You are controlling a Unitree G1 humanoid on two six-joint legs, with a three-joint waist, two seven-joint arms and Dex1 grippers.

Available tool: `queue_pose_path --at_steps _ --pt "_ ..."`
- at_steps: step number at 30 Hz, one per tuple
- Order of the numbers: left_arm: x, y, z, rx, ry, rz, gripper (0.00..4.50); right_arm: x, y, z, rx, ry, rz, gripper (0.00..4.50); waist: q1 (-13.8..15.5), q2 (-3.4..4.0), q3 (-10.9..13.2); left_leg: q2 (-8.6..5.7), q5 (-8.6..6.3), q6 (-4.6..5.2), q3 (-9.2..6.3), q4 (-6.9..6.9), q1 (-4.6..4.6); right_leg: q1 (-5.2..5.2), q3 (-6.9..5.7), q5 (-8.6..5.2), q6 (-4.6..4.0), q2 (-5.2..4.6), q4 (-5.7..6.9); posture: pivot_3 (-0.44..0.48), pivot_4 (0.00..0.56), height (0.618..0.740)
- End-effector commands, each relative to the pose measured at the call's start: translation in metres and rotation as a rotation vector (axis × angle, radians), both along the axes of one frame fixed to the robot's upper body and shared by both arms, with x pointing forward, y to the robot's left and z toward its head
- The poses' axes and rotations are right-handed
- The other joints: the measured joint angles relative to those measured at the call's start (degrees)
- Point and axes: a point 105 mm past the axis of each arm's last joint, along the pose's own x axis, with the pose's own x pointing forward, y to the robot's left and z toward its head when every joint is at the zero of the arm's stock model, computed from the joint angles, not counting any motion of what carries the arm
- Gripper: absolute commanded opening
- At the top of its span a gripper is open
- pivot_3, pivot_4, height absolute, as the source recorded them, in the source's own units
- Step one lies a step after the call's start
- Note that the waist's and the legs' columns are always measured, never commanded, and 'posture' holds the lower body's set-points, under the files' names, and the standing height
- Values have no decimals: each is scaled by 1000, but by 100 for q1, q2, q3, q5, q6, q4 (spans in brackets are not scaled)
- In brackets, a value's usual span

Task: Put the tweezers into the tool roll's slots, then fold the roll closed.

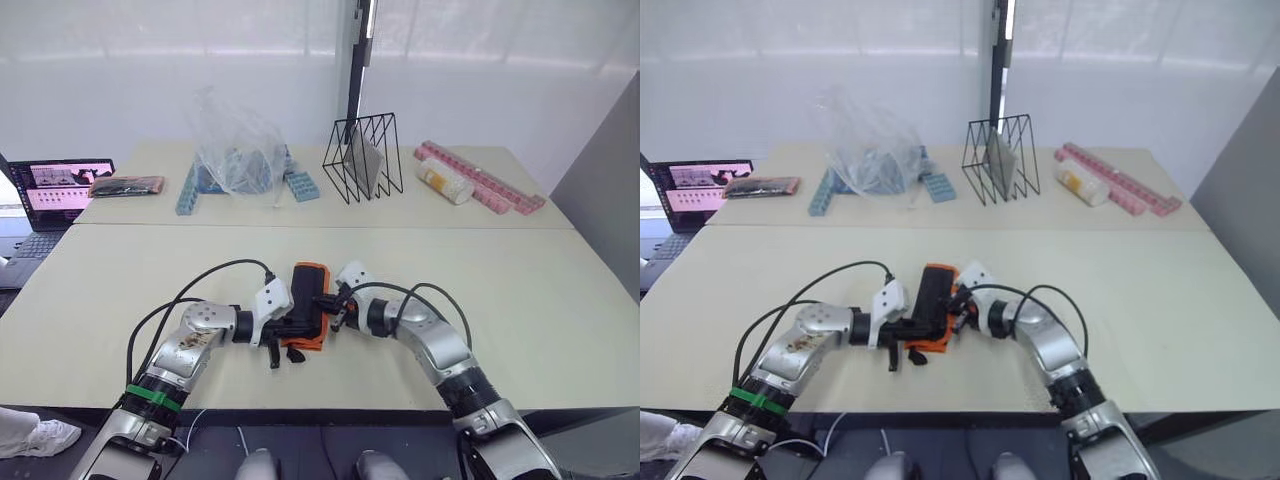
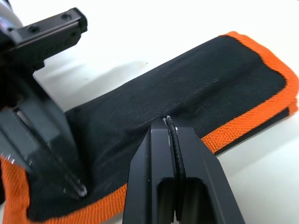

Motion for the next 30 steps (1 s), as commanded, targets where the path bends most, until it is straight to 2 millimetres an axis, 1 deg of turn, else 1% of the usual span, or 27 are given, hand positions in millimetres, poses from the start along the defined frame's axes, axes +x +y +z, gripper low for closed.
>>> queue_pose_path --at_steps 1,11,16,19,22,25,28,30 --pt "-11 4 -25 67 83 -1 12 19 -34 -40 -126 127 -206 0 -15 1 -1 0 0 0 -1 0 4 3 0 0 0 0 1 0 150 684" --pt "-14 11 -25 75 90 5 12 45 -23 -37 -141 124 -229 0 -78 4 -2 0 0 0 -1 -3 2 1 0 2 -4 0 1 0 150 684" --pt "-14 13 -26 78 91 13 12 51 -18 -36 -141 119 -227 0 -108 5 -2 0 0 0 -2 -5 -2 -2 -1 2 -4 0 1 0 150 684" --pt "-13 16 -26 81 88 24 12 51 -15 -32 -118 103 -213 0 -121 5 -2 0 -1 0 -3 -6 -4 -4 -1 2 -5 0 1 0 150 684" --pt "-6 21 -19 69 60 75 12 46 -9 -15 -32 46 -151 0 -119 7 -1 0 -1 0 -3 -6 -10 -9 -1 2 -4 0 1 0 150 684" --pt "1 31 3 23 -4 140 12 33 -8 17 78 -71 -68 0 -114 16 8 -1 -1 -1 -10 -5 -42 -28 0 -1 0 0 -2 0 150 684" --pt "-2 41 22 -9 -54 173 12 26 -22 37 130 -125 -91 0 -140 19 22 -3 -2 -1 -23 -6 -93 -66 -3 -1 0 0 -1 0 150 684" --pt "-6 51 43 -61 -95 216 12 18 -39 51 142 -169 -107 0 -150 26 44 -2 -1 -2 -23 -4 -147 -126 -1 0 -2 0 8 0 150 684"
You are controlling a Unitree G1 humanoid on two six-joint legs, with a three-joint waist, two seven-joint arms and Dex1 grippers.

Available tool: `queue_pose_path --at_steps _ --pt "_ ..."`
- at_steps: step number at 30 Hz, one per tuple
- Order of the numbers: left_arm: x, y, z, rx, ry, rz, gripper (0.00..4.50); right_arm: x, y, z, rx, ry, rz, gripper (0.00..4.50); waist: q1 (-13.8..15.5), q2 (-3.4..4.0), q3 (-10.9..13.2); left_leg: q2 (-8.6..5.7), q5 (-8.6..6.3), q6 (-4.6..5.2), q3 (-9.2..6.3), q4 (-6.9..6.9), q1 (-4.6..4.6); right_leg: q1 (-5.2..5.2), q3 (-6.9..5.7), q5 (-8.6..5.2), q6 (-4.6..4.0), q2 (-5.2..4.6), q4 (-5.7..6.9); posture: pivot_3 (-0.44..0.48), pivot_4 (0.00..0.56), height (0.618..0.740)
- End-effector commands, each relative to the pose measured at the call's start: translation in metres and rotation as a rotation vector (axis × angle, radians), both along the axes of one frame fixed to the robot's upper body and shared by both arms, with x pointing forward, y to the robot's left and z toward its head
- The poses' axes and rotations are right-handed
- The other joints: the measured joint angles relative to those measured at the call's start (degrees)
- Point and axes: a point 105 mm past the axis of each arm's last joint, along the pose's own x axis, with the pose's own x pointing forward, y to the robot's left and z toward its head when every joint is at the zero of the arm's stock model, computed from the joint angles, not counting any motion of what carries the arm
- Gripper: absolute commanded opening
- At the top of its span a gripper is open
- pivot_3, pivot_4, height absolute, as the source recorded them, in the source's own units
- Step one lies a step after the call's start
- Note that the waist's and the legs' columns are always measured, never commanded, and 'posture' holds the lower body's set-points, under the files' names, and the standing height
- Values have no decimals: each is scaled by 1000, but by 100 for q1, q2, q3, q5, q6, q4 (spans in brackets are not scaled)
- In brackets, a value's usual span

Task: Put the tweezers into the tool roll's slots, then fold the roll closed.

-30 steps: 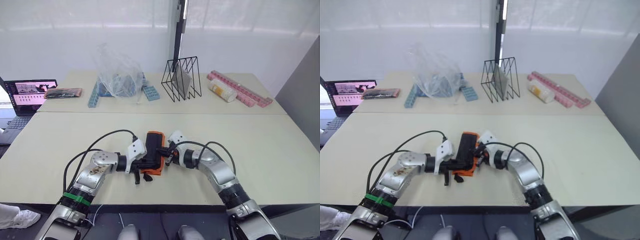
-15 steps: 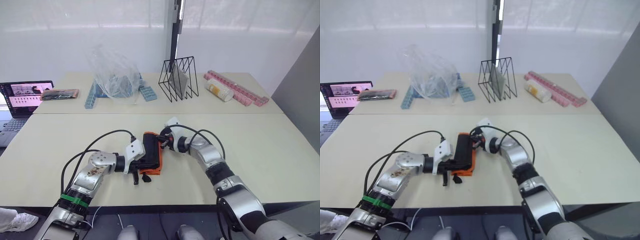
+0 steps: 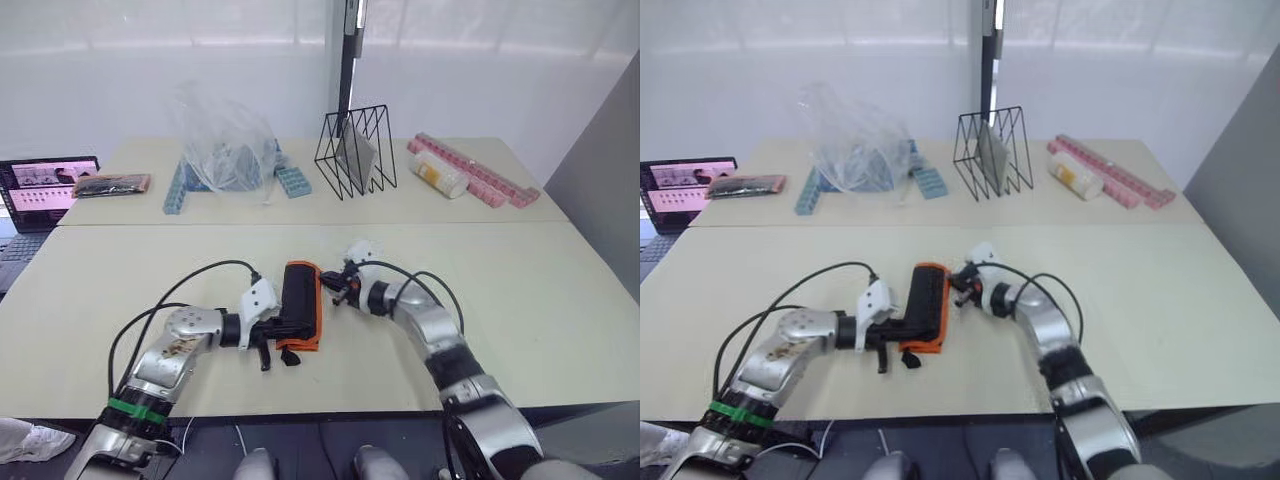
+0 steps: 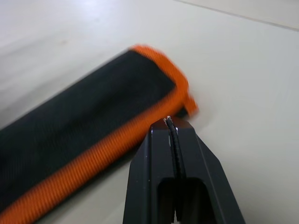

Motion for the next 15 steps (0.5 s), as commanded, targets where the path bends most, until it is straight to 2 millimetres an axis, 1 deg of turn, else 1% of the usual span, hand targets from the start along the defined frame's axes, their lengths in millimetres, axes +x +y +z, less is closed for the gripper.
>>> queue_pose_path --at_steps 1,2,3,5,6,7,8,9,10,11,12,13,15 --pt "-3 26 35 -69 -75 120 12 -9 -25 42 52 -119 -23 0 5 2 33 0 1 -1 -2 1 -11 -11 -1 0 -1 0 2 0 150 684" --pt "-6 32 44 -96 -94 150 12 -12 -35 47 55 -129 -43 0 6 1 47 0 1 -1 -3 0 -16 -15 -1 1 -1 0 1 0 150 684" --pt "-9 40 51 -119 -111 187 260 -15 -46 50 48 -140 -69 0 14 1 58 0 1 -1 -6 0 -21 -17 -2 1 -1 -1 2 0 150 684" --pt "-15 56 59 -140 -127 251 792 -18 -66 54 34 -152 -114 0 29 -4 70 -6 0 -1 -14 1 -42 -33 -7 1 -1 -7 0 0 150 684" --pt "-20 72 63 -144 -140 313 1101 -20 -82 56 26 -157 -154 0 37 -5 71 -10 0 -1 -16 0 -47 -37 -10 1 0 -11 0 0 150 684" --pt "-24 83 65 -146 -148 354 1449 -22 -93 58 21 -160 -180 0 34 -8 76 -14 0 -1 -16 0 -46 -35 -11 1 0 -15 0 0 150 684" --pt "-28 96 66 -141 -150 403 1767 -23 -106 58 12 -161 -209 0 35 -15 81 -16 0 -1 -16 -2 -46 -36 -11 1 0 -18 -5 0 150 684" --pt "-31 103 66 -137 -150 431 2044 -25 -113 59 6 -161 -225 0 34 -21 87 -20 0 -1 -16 -5 -46 -34 -12 1 0 -22 -7 0 150 684" --pt "-36 115 65 -122 -153 476 2444 -27 -124 57 -8 -157 -247 0 32 -27 99 -22 -1 0 -16 -5 -44 -33 -12 1 1 -24 -8 0 150 684" --pt "-42 133 63 -97 -155 536 2683 -30 -138 53 -32 -152 -276 0 29 -32 110 -23 -1 0 -16 -4 -44 -33 -12 1 1 -24 -9 0 150 684" --pt "-49 150 60 -70 -158 593 3115 -34 -152 49 -54 -141 -301 0 27 -38 120 -23 -1 -1 -16 -4 -45 -33 -12 1 1 -24 -12 0 150 684" --pt "-55 161 59 -51 -160 628 3387 -38 -160 46 -69 -133 -317 0 26 -43 127 -22 -1 0 -16 -3 -44 -32 -12 1 1 -24 -13 0 150 684" --pt "-65 186 55 -12 -167 718 4107 -46 -179 36 -95 -111 -348 0 30 -46 139 -23 -1 -1 -13 -4 -44 -33 -12 0 1 -26 -15 0 150 684"
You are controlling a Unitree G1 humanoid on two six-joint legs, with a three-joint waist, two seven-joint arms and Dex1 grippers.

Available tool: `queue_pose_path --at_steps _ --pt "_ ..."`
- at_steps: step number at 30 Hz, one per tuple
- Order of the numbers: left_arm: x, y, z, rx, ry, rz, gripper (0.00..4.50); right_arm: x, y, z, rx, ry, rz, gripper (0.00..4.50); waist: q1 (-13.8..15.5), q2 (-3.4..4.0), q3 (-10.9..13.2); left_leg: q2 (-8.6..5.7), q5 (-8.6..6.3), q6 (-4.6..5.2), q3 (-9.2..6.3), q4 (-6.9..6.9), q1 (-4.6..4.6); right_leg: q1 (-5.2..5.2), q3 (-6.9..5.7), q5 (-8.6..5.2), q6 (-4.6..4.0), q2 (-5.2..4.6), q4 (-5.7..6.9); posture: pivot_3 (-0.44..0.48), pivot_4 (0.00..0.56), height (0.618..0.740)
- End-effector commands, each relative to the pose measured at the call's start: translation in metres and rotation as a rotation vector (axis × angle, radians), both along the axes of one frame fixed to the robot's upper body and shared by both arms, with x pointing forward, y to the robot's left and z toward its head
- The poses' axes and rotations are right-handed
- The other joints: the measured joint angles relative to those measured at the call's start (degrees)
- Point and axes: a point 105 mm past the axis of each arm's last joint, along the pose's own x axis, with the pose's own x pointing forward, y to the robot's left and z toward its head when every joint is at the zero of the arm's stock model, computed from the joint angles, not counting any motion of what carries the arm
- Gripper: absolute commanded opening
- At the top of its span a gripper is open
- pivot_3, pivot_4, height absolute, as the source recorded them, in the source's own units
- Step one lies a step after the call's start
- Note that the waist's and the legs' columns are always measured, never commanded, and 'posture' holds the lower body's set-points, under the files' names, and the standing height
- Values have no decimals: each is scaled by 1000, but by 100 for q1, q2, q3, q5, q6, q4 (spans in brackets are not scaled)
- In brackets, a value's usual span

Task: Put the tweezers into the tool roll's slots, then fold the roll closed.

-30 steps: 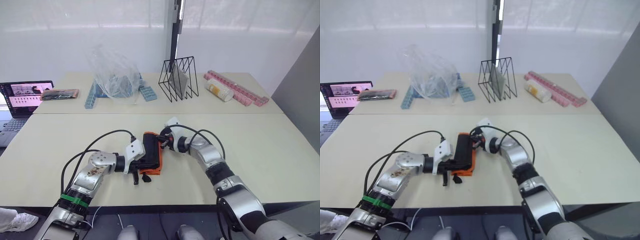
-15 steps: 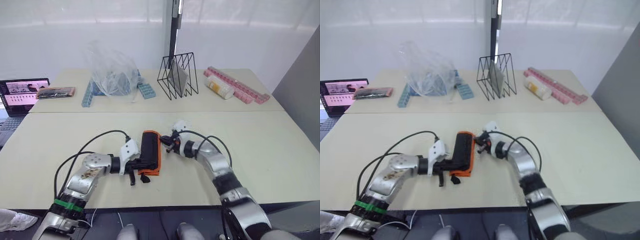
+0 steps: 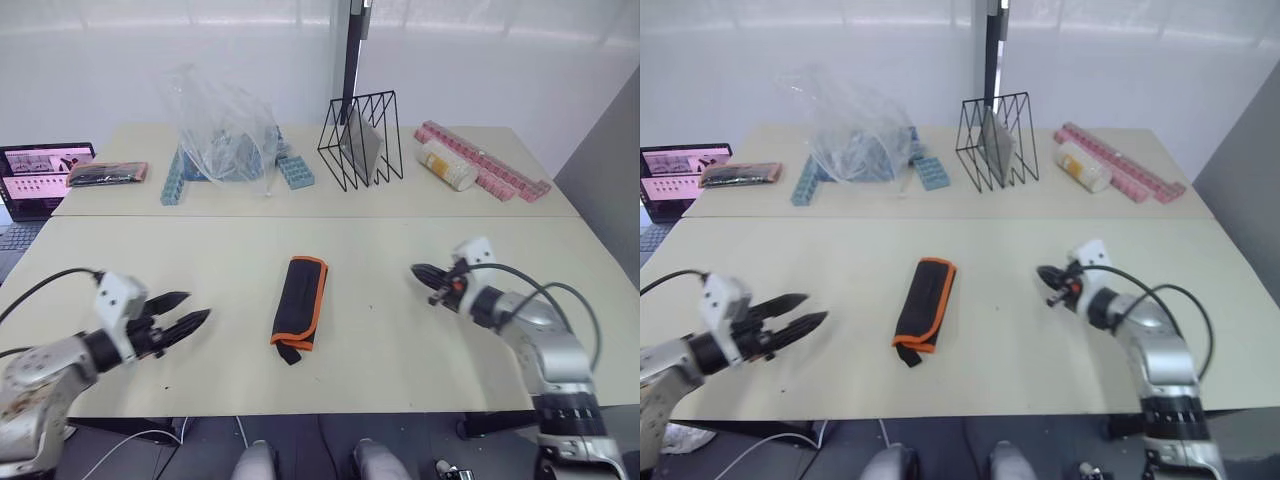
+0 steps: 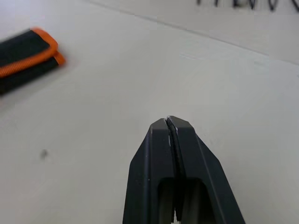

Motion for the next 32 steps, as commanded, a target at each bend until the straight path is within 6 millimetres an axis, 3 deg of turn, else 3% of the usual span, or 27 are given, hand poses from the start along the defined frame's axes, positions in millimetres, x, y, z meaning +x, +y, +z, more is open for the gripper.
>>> queue_pose_path --at_steps 1,2,5,12,16,32 --pt "-16 43 10 87 -54 140 4466 -13 -27 5 -12 -36 -37 0 7 -3 8 -1 0 0 0 1 0 0 0 0 0 0 0 0 150 684" --pt "-20 52 8 101 -50 168 4488 -16 -32 2 -14 -28 -46 0 5 -4 10 0 0 0 1 1 0 0 0 -1 0 0 -3 0 150 684" --pt "-32 71 4 113 -50 240 4500 -31 -54 -12 -88 8 -66 801 10 -8 16 -1 1 -1 4 4 3 4 1 -2 1 -2 -6 0 150 684" --pt "-45 95 -9 113 -23 337 4500 -41 -100 -20 -98 15 -173 3194 -6 -11 18 -2 1 -2 11 11 25 27 3 -2 3 -4 -6 0 150 684" --pt "-45 95 -11 95 -25 342 4500 -40 -106 -22 -106 11 -186 4459 -12 -12 19 1 1 -2 11 7 33 32 3 -3 3 -1 -6 0 150 684" --pt "-37 88 -7 95 -35 320 4500 -38 -101 -25 -89 10 -169 4459 -3 -12 19 -1 1 -2 12 11 38 41 4 -2 3 -3 -2 0 150 684"
